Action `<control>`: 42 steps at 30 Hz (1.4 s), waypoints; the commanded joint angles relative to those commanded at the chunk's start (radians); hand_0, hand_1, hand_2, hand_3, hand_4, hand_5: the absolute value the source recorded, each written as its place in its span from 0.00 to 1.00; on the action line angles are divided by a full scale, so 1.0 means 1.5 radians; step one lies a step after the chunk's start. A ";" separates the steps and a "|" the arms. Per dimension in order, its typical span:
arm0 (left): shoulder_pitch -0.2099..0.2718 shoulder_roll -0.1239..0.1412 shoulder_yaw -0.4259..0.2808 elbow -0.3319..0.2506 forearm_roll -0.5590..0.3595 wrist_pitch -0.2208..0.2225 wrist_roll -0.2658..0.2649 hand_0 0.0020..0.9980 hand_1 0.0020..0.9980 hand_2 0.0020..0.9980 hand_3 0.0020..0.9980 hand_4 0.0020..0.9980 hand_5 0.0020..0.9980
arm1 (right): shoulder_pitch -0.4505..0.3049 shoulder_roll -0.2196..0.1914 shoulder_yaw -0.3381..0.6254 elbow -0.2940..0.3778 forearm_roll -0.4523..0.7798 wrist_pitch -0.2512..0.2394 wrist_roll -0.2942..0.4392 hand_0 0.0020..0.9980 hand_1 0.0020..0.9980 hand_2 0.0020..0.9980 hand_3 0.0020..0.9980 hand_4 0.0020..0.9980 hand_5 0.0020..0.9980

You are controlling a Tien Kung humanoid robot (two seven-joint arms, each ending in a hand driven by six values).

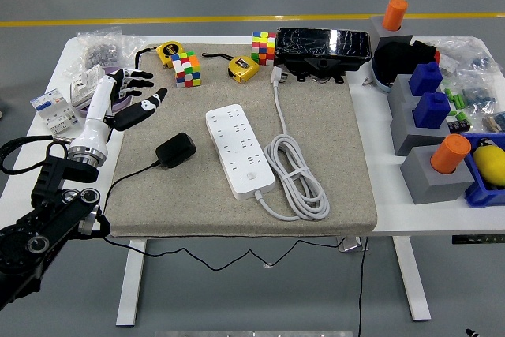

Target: Put the plug near the board,insert it into the board,press the button,pull the plug out

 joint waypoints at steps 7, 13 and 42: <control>0.009 -0.009 -0.019 0.019 -0.011 -0.004 -0.001 0.58 0.64 0.57 0.59 0.79 0.30 | 0.002 0.000 -0.006 -0.002 0.003 0.000 0.000 0.54 0.64 0.66 0.56 0.90 0.42; 0.009 -0.008 -0.027 0.023 -0.013 -0.006 -0.004 0.58 0.64 0.57 0.59 0.79 0.30 | 0.004 0.002 -0.008 -0.005 0.007 0.000 0.000 0.54 0.64 0.66 0.56 0.90 0.42; 0.009 0.002 -0.047 0.016 0.007 -0.022 0.019 0.58 0.61 0.57 0.59 0.78 0.30 | 0.010 -0.004 -0.021 -0.003 0.006 0.001 0.001 0.54 0.64 0.66 0.56 0.90 0.42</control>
